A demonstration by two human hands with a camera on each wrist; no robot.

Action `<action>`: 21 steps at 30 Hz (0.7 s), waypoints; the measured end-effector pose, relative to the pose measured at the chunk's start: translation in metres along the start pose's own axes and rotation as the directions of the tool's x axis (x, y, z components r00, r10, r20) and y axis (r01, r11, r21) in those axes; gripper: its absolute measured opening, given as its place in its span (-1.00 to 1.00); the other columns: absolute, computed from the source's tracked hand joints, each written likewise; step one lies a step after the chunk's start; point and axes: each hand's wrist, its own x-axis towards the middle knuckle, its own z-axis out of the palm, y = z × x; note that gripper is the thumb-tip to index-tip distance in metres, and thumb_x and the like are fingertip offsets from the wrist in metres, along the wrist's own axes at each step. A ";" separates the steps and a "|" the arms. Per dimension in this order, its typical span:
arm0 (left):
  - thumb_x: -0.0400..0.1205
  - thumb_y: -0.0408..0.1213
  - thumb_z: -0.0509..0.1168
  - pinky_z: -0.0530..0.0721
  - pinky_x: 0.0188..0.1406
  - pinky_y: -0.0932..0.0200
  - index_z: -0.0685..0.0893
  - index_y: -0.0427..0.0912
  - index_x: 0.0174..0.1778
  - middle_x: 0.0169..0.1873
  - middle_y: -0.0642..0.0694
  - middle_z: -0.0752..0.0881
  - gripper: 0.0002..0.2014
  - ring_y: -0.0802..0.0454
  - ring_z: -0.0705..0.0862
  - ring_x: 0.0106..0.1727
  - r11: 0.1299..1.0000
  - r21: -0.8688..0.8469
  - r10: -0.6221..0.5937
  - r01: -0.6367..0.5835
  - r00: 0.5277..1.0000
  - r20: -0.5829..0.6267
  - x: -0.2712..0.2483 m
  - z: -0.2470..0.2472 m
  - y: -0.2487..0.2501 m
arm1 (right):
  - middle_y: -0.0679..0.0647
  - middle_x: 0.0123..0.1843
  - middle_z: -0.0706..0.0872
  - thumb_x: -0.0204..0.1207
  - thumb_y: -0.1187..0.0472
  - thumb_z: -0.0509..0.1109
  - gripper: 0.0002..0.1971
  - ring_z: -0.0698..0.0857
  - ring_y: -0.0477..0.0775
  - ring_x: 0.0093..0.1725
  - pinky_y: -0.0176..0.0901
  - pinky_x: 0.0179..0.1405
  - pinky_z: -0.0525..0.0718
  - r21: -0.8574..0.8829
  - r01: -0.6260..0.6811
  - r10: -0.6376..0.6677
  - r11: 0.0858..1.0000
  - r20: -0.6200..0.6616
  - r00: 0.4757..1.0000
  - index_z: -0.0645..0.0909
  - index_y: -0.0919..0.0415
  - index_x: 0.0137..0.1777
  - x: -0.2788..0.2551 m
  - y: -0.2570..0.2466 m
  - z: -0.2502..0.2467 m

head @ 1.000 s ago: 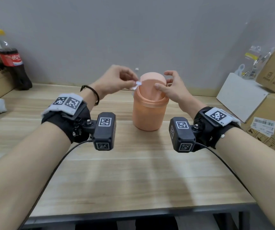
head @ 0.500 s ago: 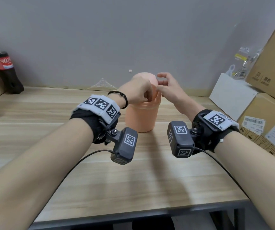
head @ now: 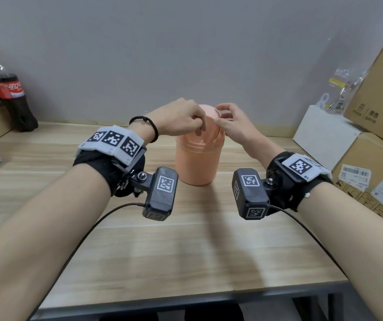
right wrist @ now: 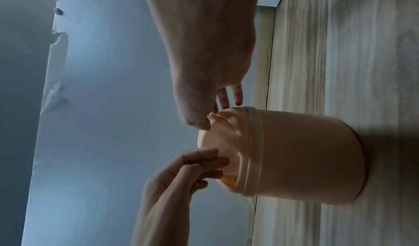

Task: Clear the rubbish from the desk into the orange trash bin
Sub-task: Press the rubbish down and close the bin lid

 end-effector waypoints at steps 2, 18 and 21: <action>0.58 -0.36 0.17 0.59 -0.12 0.22 0.83 -0.01 -0.10 -0.21 0.12 0.81 -0.70 0.06 0.72 -0.04 0.999 -0.028 -0.020 0.018 0.995 -0.102 -0.001 0.003 -0.007 | 0.07 0.29 0.59 0.63 0.26 0.25 -0.62 0.62 -0.12 0.00 -0.35 -0.24 0.55 0.002 0.001 -0.001 1.000 -0.006 1.000 0.43 0.11 0.44 -0.001 -0.001 -0.001; 0.34 -0.04 0.50 0.46 0.53 -0.08 0.31 -0.06 0.66 0.55 -0.12 0.44 -0.07 -0.05 0.45 0.54 0.871 -0.441 -0.284 0.218 0.955 -0.090 0.012 0.040 -0.031 | 0.11 0.63 0.10 0.43 0.26 0.51 0.02 0.37 0.09 0.32 -0.09 0.19 0.44 -0.202 -0.071 0.102 0.977 0.150 0.983 -0.12 -0.07 0.70 -0.001 -0.004 0.010; 0.34 0.07 0.35 0.53 0.41 -0.14 0.56 -0.18 0.46 0.36 -0.18 0.58 -0.25 -0.10 0.56 0.38 0.883 -0.407 -0.285 0.234 0.956 -0.070 0.014 0.035 -0.029 | 0.05 0.66 0.08 0.48 0.21 0.38 -0.12 0.33 0.14 0.50 -0.01 0.37 0.45 -0.189 -0.089 0.120 0.978 0.160 0.980 -0.04 -0.13 0.70 0.003 -0.005 0.015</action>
